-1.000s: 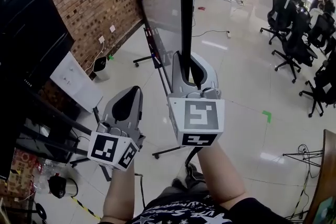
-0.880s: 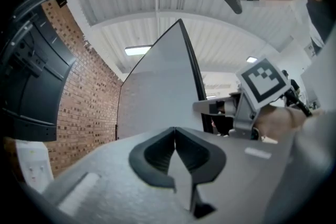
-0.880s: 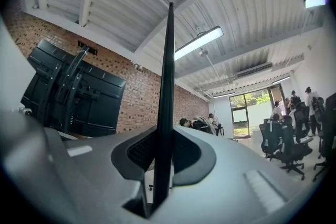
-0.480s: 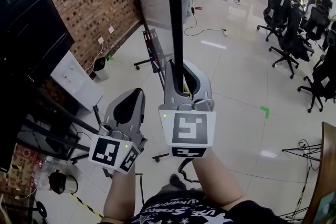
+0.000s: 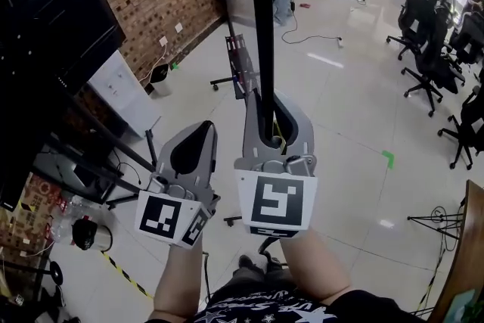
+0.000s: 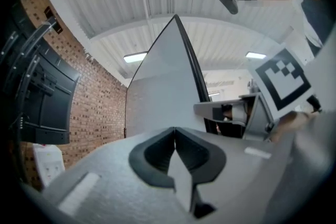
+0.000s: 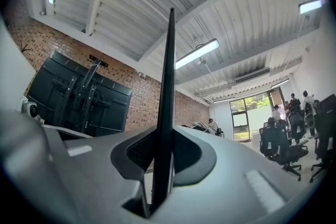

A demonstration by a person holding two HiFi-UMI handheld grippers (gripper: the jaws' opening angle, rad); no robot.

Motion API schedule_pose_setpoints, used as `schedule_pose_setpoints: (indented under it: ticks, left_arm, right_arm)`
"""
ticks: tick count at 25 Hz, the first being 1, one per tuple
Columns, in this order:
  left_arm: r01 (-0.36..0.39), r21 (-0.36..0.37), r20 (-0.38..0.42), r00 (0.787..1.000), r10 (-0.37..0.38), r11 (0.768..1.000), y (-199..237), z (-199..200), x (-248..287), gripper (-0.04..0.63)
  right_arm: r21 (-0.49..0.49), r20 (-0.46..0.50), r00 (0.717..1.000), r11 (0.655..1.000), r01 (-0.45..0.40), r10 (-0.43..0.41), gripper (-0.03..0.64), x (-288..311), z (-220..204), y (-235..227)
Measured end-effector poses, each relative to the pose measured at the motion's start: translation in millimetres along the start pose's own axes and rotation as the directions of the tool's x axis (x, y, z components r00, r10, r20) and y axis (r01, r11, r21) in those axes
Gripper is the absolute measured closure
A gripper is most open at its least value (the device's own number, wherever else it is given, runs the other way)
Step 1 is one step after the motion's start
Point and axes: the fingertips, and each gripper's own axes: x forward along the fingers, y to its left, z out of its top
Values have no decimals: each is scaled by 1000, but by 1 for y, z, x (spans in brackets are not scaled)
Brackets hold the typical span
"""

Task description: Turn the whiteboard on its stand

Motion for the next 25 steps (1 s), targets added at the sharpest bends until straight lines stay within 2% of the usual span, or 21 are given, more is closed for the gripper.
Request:
schedule_pose_setpoints:
  ticks: [4, 12, 25]
  left_arm:
    - [-1, 5, 42, 999, 1, 1000, -10, 13, -15, 591]
    - [92, -50, 1, 996, -92, 995, -35, 6, -48, 591]
    - [200, -61, 12, 980, -199, 978, -68, 18, -94, 591]
  right_arm:
    - [7, -7, 1000, 1000, 4, -4, 552, -21, 5, -1]
    - [2, -16, 999, 1000, 32, -31, 554, -59, 12, -2]
    - [-5, -43, 996, 997, 83, -83, 554, -110, 21, 0]
